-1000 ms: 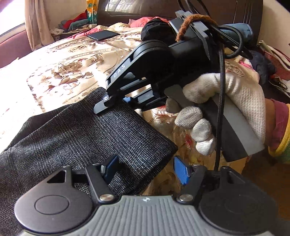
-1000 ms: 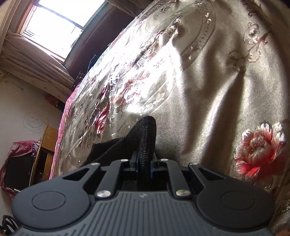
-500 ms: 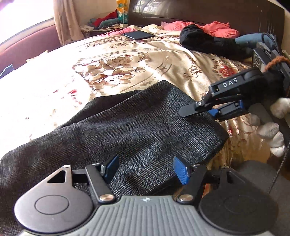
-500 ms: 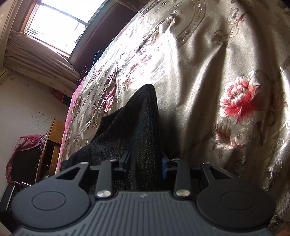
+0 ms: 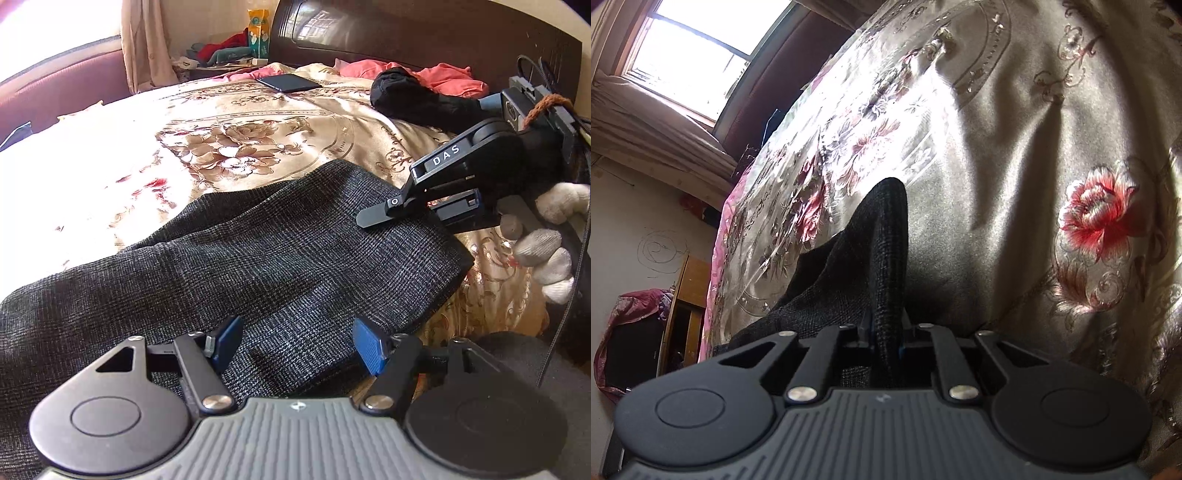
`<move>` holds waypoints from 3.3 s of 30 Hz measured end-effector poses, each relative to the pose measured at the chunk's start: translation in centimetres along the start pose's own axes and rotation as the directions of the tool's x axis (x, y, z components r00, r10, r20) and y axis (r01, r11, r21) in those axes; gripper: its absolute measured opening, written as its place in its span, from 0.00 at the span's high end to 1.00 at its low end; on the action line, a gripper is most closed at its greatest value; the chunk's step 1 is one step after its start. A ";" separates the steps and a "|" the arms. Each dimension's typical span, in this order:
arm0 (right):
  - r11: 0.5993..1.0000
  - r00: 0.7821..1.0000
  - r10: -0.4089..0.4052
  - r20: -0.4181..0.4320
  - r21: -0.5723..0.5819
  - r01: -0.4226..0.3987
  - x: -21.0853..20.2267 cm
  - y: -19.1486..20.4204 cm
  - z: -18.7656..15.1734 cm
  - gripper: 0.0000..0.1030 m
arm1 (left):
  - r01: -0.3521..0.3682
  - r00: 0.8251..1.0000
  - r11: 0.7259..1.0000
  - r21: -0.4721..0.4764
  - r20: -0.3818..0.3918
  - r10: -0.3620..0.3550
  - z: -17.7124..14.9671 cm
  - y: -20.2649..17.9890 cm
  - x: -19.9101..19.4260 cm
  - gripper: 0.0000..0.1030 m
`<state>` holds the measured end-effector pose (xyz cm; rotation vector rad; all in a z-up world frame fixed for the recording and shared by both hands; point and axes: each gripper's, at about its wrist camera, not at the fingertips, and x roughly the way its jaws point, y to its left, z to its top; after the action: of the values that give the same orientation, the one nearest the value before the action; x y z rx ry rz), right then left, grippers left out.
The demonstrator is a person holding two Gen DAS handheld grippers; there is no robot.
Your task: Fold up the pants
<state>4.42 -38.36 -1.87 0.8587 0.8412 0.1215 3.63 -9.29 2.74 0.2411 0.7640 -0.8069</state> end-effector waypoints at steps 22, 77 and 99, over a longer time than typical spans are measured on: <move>0.897 0.995 -0.095 -0.044 -0.437 0.066 6.7 22.4 -5.0 0.90 | -0.278 0.951 0.935 -0.220 0.077 0.301 -6.8 11.5 -7.9 0.24; 0.762 0.970 -0.235 -0.066 -0.632 0.141 19.5 32.0 -16.9 0.89 | -0.283 0.918 0.832 -0.476 0.118 0.380 -12.1 16.1 -13.2 0.24; 0.732 0.939 -0.240 -0.246 -0.682 0.009 18.4 33.0 -14.0 0.92 | -0.202 0.927 0.918 -0.341 0.235 0.291 -9.9 10.7 -14.2 0.21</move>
<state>14.64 -0.05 5.36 0.0796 1.0606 0.4305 -0.07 10.65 4.73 -0.0615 0.5652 -0.4548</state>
